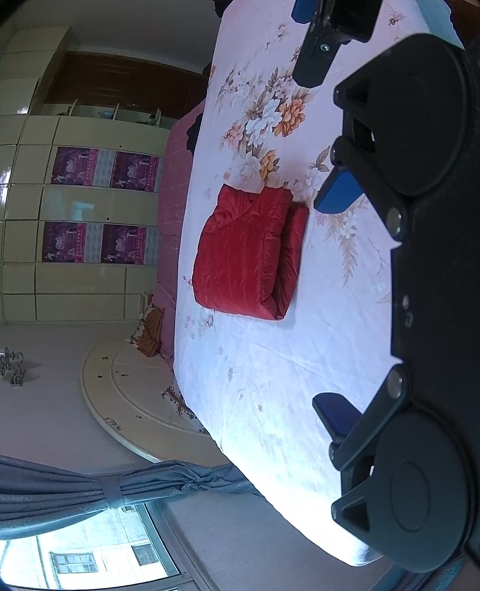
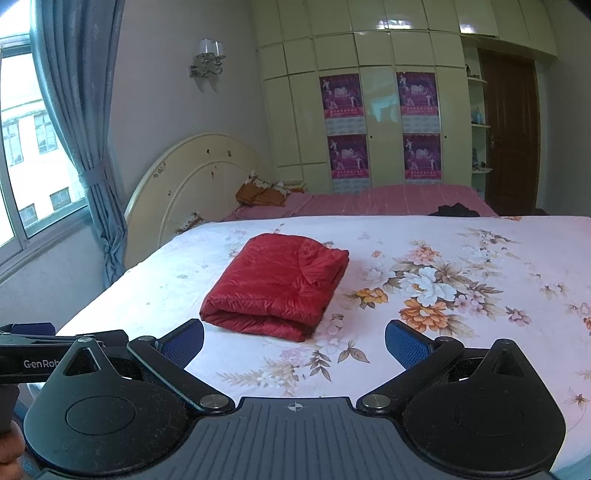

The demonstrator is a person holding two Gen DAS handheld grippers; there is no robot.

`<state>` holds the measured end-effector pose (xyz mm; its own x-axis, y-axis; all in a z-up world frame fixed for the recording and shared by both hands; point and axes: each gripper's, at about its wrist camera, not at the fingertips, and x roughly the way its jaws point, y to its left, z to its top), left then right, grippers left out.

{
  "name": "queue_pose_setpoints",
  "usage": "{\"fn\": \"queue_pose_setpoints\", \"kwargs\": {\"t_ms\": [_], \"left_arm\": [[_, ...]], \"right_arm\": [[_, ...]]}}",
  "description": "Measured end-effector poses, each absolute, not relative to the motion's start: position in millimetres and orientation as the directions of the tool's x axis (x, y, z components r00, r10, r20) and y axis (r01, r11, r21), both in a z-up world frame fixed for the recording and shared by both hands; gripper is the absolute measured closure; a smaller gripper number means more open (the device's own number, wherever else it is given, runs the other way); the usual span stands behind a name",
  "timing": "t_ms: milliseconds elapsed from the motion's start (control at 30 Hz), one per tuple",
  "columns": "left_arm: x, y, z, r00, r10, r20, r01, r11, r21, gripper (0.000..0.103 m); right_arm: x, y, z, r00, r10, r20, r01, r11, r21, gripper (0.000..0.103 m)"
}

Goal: Fold large clothes

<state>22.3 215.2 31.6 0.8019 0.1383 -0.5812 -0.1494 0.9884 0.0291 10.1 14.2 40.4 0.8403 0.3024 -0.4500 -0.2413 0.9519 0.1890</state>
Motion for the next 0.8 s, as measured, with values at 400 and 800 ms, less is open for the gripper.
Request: {"fn": "queue_pose_setpoints", "kwargs": {"t_ms": [400,800], "left_arm": [[26.8,219.4,30.4,0.800,0.144,-0.582,-0.156,0.987,0.030,0.000],[30.2,223.0,27.4,0.794,0.144,-0.590,-0.157,0.987,0.029,0.000]], "right_arm": [[14.2,16.9,39.3,0.835,0.308,-0.457,-0.244,0.950,0.194,0.000],[19.8,19.3,35.1,0.828,0.312,-0.466,-0.247,0.949,0.197,0.000]]}}
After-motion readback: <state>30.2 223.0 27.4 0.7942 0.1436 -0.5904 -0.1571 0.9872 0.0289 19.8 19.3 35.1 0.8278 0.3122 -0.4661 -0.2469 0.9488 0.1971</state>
